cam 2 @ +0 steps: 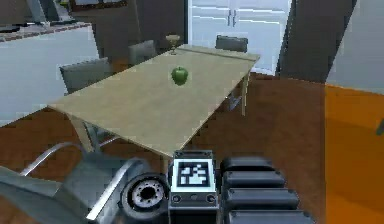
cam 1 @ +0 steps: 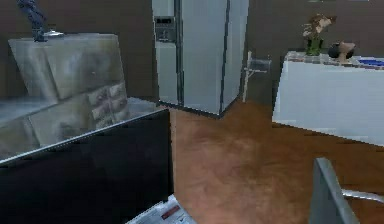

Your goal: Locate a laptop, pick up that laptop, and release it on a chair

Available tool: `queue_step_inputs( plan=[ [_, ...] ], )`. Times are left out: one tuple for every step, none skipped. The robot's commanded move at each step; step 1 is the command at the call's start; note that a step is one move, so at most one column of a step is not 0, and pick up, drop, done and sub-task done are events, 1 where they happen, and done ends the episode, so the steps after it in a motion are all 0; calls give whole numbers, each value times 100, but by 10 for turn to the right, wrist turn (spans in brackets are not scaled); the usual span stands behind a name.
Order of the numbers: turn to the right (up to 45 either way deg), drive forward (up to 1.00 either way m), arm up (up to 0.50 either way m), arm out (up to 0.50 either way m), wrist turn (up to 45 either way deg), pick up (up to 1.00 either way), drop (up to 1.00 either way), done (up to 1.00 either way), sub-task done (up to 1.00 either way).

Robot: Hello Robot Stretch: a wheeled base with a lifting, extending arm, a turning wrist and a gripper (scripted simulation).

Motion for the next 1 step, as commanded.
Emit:
queue_step_inputs(
  plan=[
    [0, 80, 0, 0, 0, 0, 0, 0, 0]
  ],
)
